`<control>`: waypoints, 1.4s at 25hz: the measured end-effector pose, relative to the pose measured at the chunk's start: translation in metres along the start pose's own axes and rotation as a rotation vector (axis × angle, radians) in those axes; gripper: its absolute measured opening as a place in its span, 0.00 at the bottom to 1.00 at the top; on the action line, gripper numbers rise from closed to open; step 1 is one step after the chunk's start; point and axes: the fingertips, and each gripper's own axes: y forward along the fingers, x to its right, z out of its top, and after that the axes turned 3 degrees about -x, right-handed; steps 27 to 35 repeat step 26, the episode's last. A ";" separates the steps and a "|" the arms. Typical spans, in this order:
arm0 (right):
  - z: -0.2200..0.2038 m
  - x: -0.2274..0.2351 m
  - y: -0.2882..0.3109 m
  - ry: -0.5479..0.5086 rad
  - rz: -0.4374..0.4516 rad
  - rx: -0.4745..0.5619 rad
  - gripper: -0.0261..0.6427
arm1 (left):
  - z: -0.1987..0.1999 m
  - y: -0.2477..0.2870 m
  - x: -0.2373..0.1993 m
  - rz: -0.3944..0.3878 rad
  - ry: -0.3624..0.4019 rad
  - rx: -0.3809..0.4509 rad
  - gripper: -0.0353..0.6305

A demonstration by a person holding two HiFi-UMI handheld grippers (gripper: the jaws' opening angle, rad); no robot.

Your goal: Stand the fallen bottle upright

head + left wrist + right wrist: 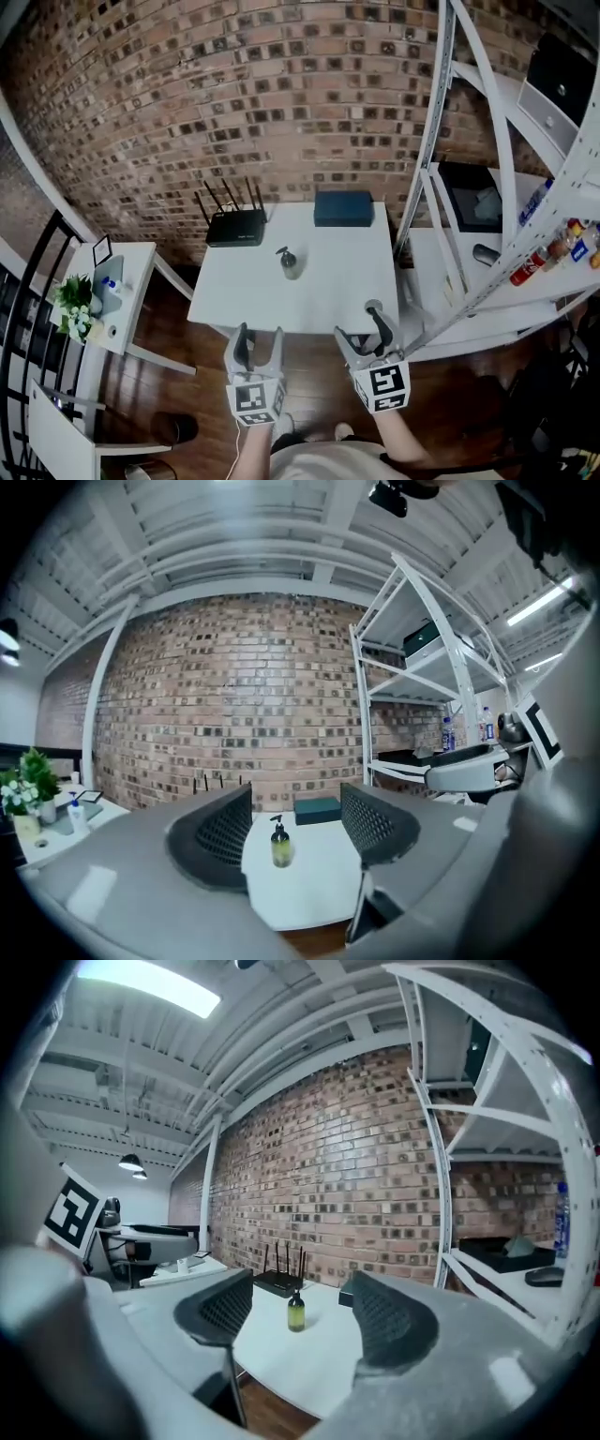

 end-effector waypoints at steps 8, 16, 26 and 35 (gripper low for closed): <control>0.011 -0.021 -0.020 -0.014 -0.051 0.022 0.53 | 0.009 -0.025 -0.006 -0.043 0.016 0.008 0.53; 0.044 -0.074 -0.018 -0.069 -0.026 0.087 0.57 | 0.013 -0.063 -0.037 -0.042 0.020 -0.006 0.53; 0.044 -0.102 -0.022 -0.077 -0.006 0.075 0.57 | 0.024 -0.085 -0.056 -0.021 0.018 0.051 0.53; 0.044 -0.102 -0.022 -0.077 -0.006 0.075 0.57 | 0.024 -0.085 -0.056 -0.021 0.018 0.051 0.53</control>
